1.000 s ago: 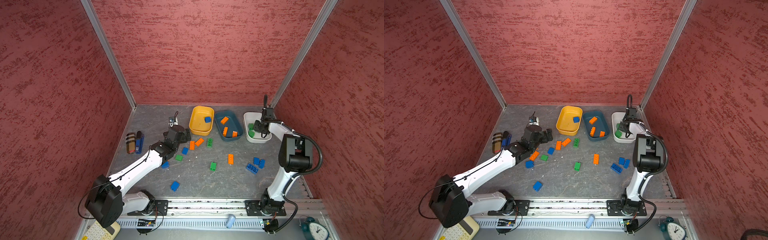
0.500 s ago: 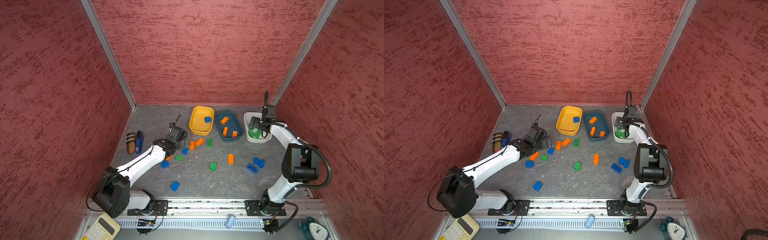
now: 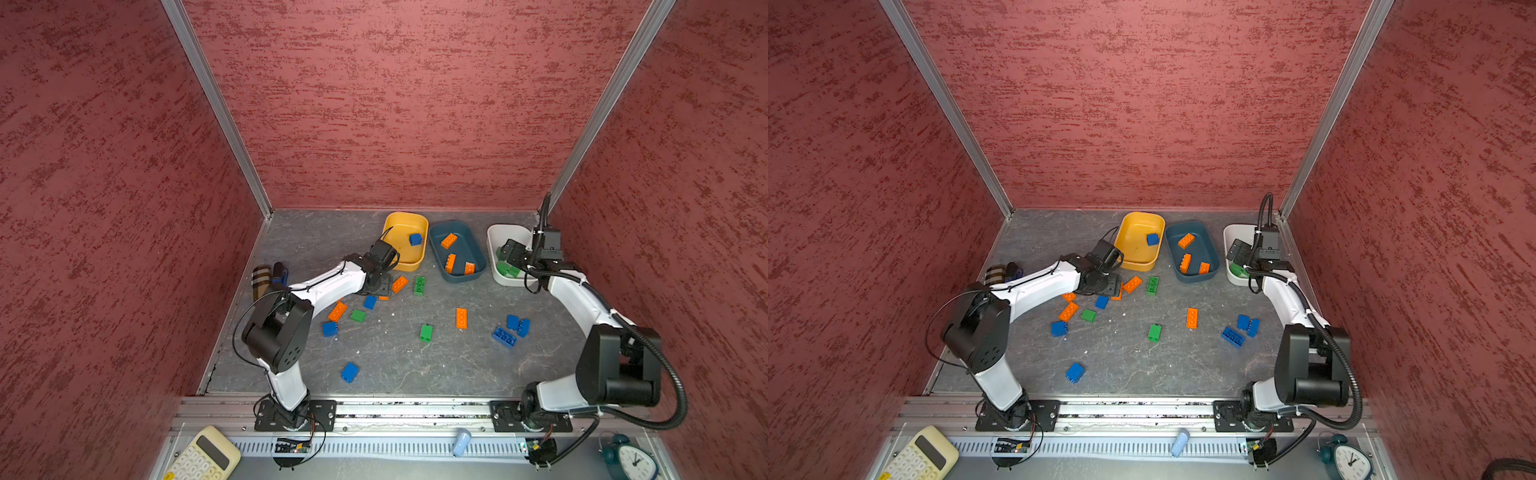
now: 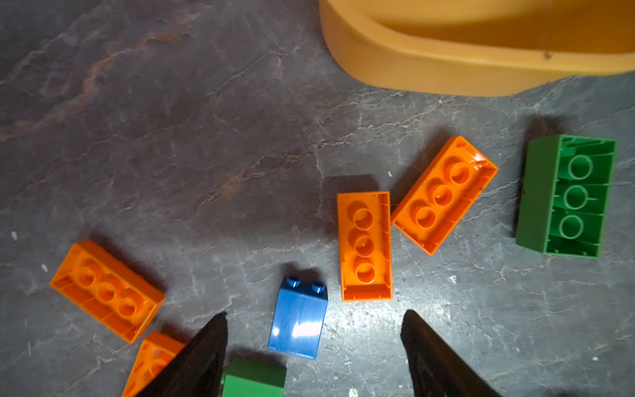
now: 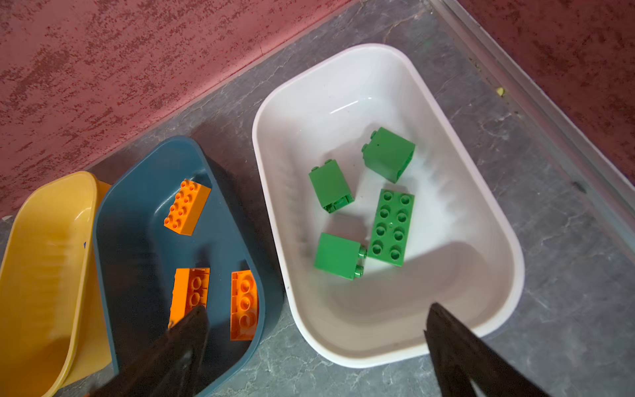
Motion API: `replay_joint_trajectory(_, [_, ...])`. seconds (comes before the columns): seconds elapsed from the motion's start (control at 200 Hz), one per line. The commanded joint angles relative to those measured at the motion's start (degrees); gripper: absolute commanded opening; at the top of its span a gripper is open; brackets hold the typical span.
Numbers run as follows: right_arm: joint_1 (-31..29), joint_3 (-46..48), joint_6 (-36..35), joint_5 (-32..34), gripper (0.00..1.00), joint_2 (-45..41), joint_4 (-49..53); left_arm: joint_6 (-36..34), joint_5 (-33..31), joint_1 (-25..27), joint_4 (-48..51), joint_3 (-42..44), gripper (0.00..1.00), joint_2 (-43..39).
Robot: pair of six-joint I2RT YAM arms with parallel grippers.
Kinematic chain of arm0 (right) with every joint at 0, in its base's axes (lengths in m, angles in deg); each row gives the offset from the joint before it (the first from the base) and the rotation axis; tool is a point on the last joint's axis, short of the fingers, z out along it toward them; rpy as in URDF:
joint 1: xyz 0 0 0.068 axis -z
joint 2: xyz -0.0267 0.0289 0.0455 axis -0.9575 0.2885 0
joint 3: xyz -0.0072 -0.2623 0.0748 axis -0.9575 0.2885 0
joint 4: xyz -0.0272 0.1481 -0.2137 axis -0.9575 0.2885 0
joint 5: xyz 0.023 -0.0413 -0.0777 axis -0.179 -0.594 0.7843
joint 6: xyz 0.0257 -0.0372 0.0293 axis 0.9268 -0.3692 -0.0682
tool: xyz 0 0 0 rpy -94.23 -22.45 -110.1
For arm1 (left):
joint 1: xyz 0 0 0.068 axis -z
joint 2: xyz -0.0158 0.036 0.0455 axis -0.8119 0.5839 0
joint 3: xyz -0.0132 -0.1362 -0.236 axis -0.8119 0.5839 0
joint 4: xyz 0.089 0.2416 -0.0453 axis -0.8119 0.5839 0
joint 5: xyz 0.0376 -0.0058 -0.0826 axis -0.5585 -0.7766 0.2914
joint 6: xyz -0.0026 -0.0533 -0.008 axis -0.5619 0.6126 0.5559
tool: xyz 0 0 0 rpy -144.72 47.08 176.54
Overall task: Sort the legos into containers by color
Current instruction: 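Lower the left gripper onto an orange brick near the yellow tub and grasp it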
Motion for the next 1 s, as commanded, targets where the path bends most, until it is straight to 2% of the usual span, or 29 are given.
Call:
replay_joint_trajectory(0.0, [-0.1,0.7,0.5,0.3,0.99,-1.1,-1.6,-3.3,2.2,0.5,1.7,-2.7,0.75,3.0])
replay_joint_trajectory(0.125, [-0.1,1.5,0.6,0.4,0.99,-1.2,-1.8,-5.1,4.8,0.5,1.3,-4.7,0.72,6.7])
replay_joint_trajectory(0.426, [0.0,2.0,0.7,0.9,0.99,-1.8,-2.0,-5.1,4.5,1.0,1.5,-7.0,0.59,12.5])
replay_joint_trajectory(0.711, [-0.1,2.3,1.0,-0.3,0.99,-4.1,-1.1,-3.6,4.2,3.0,-1.1,-3.6,0.38,9.7])
replay_joint_trajectory(0.997, [-0.1,3.6,2.3,-3.7,0.99,-7.9,-0.3,-1.8,-0.3,8.8,-5.6,-4.4,0.32,3.6])
